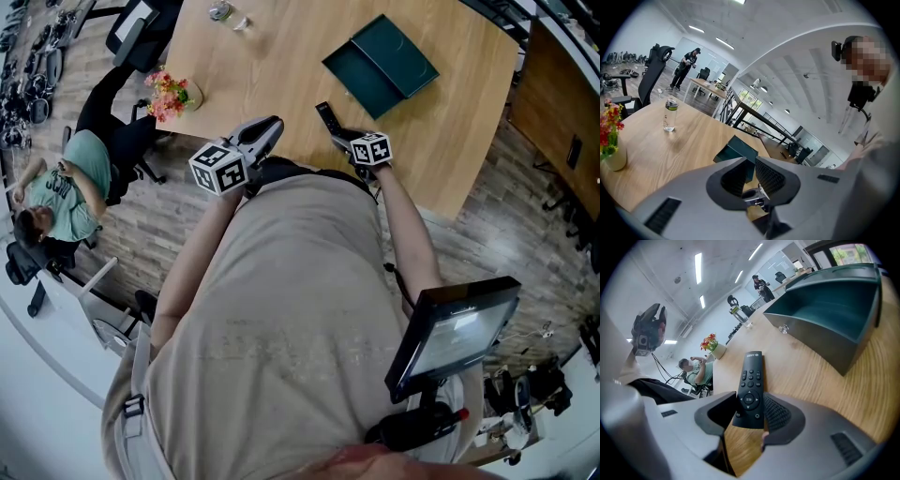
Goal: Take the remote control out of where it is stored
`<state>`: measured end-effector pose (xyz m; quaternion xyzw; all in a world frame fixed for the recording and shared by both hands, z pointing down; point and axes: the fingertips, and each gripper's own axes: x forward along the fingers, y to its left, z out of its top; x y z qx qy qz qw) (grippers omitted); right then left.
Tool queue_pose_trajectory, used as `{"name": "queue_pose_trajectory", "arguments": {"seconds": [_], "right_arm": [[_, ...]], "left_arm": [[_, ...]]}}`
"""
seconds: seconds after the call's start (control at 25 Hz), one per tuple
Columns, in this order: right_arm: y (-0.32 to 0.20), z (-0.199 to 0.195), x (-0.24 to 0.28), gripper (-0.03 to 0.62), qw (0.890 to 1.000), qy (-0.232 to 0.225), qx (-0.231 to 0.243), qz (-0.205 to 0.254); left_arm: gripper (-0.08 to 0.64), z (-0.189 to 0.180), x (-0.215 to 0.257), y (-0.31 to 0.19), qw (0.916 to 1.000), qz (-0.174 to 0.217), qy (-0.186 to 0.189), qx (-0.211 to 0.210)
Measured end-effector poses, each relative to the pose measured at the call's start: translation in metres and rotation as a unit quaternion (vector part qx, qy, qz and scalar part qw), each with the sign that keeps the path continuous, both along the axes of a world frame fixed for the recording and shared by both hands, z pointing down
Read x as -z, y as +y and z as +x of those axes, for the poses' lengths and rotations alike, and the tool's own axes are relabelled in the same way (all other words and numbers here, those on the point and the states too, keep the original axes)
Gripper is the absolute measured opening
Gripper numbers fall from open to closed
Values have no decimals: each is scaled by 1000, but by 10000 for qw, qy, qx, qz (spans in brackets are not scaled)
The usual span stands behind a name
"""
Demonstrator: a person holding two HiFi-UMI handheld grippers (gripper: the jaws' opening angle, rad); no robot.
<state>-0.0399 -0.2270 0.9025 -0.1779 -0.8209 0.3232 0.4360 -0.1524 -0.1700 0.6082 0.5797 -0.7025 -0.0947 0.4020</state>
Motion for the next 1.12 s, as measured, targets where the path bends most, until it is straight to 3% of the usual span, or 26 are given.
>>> {"name": "queue_pose_trajectory", "arguments": {"seconds": [0.36,0.64,0.84,0.92,1.12], "right_arm": [[-1,3,4,186,9985,52,-120,-522],[-19,6,6,186,9884,145,-1219,-893],[-34,15,0,184,9716,180,-2218,-803],[-39,22,-4,147,9617,277,-2639,-688],[-49,45,-11,101,9239,726,-3699,-651]], "left_arm": [[34,-3,0,2,10000,82,44,10],[34,-12,1,8,9997,231,77,-73],[34,-22,1,15,9991,351,101,-224],[34,-30,1,23,9988,398,109,-266],[34,-62,8,58,9982,502,180,-275]]}}
